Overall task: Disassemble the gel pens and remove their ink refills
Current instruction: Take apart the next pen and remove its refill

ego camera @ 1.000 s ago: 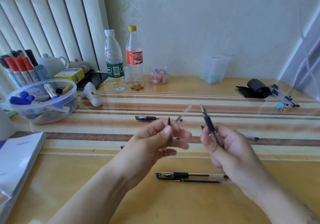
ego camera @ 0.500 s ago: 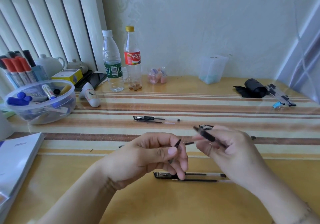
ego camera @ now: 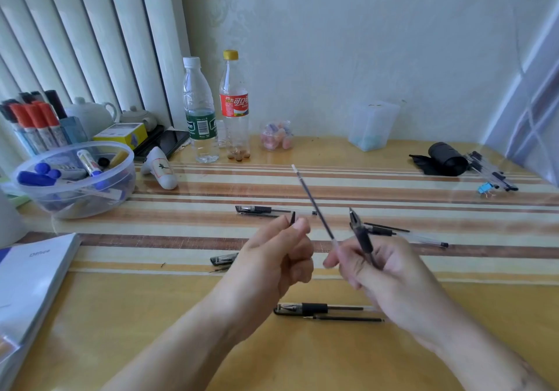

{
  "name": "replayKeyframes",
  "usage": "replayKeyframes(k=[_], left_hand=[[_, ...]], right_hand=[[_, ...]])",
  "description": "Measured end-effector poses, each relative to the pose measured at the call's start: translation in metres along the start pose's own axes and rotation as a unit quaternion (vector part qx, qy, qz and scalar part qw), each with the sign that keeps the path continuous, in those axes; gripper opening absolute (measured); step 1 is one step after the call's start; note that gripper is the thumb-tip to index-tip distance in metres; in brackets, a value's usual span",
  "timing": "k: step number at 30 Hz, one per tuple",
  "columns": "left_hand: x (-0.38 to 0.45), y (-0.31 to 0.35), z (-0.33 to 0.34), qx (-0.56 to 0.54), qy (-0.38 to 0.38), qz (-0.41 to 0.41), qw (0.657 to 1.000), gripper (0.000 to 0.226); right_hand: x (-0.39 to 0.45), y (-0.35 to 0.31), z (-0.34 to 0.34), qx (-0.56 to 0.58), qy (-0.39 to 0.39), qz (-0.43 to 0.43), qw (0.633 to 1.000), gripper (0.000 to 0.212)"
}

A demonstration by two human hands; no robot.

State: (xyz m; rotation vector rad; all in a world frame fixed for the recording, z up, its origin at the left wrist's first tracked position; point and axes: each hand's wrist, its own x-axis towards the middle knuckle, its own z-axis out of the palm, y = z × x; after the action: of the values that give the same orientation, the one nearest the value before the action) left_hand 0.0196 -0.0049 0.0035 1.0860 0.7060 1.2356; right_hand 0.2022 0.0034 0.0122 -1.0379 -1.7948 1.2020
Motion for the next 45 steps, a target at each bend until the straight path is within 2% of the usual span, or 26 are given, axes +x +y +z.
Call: replayKeyframes(k=[2, 6, 8, 10, 15, 17, 19, 20, 22, 23, 28, 34, 37, 39, 41, 45], left_hand=[[-0.001, -0.001, 0.003, 0.007, 0.015, 0.033, 0.999, 0.030], [0.000, 0.000, 0.003, 0.007, 0.056, 0.064, 0.996, 0.019], [0.002, 0.001, 0.000, -0.024, 0.059, 0.061, 0.996, 0.025], [0.003, 0.004, -0.004, -0.034, 0.068, 0.062, 0.995, 0.027], [-0.002, 0.003, -0.003, -0.013, 0.018, 0.021, 1.000, 0.018], [-0.002, 0.003, -0.001, 0.031, 0.001, 0.028, 0.999, 0.021], [-0.003, 0.003, -0.002, 0.154, 0.022, 0.065, 0.986, 0.020], [-0.004, 0.002, -0.003, 0.236, 0.045, 0.093, 0.966, 0.022], [-0.005, 0.001, -0.004, 0.368, 0.079, 0.158, 0.913, 0.027], [-0.006, 0.000, -0.004, 0.399, 0.087, 0.177, 0.896, 0.029], [-0.007, -0.001, -0.001, 0.449, 0.102, 0.197, 0.866, 0.026], [-0.006, 0.004, -0.003, 0.528, 0.053, 0.201, 0.823, 0.030], [-0.007, 0.002, -0.004, 0.531, 0.045, 0.174, 0.828, 0.036], [-0.006, 0.000, -0.006, 0.519, 0.048, 0.143, 0.841, 0.039], [-0.006, 0.001, -0.008, 0.504, 0.049, 0.112, 0.855, 0.043], [-0.006, 0.005, -0.007, 0.492, 0.059, 0.108, 0.862, 0.051]], right_hand=[[-0.002, -0.001, 0.004, 0.036, -0.052, 0.020, 0.998, 0.034], [-0.003, -0.002, 0.005, 0.056, -0.135, 0.045, 0.988, 0.040], [-0.003, -0.003, 0.000, 0.058, -0.115, 0.037, 0.991, 0.057], [-0.003, -0.002, -0.006, 0.084, -0.083, 0.056, 0.991, 0.064], [-0.004, -0.001, -0.004, 0.099, -0.087, 0.110, 0.985, 0.051], [-0.004, -0.003, -0.002, 0.103, -0.101, 0.122, 0.982, 0.048], [-0.005, -0.003, -0.001, 0.098, -0.109, 0.137, 0.980, 0.049], [-0.005, -0.003, 0.000, 0.090, -0.108, 0.141, 0.980, 0.049], [-0.005, -0.001, 0.001, 0.029, -0.083, 0.116, 0.989, 0.049], [-0.005, 0.000, 0.002, -0.017, -0.062, 0.090, 0.994, 0.050], [-0.008, 0.007, 0.003, -0.182, 0.033, -0.036, 0.982, 0.047], [-0.011, 0.010, 0.000, -0.316, 0.089, -0.107, 0.938, 0.045], [-0.013, 0.007, -0.001, -0.400, 0.121, -0.150, 0.896, 0.038], [-0.012, 0.006, 0.000, -0.417, 0.141, -0.184, 0.878, 0.027], [-0.012, 0.005, 0.000, -0.404, 0.153, -0.191, 0.882, 0.019], [-0.013, 0.005, 0.002, -0.403, 0.113, -0.161, 0.894, 0.032]])
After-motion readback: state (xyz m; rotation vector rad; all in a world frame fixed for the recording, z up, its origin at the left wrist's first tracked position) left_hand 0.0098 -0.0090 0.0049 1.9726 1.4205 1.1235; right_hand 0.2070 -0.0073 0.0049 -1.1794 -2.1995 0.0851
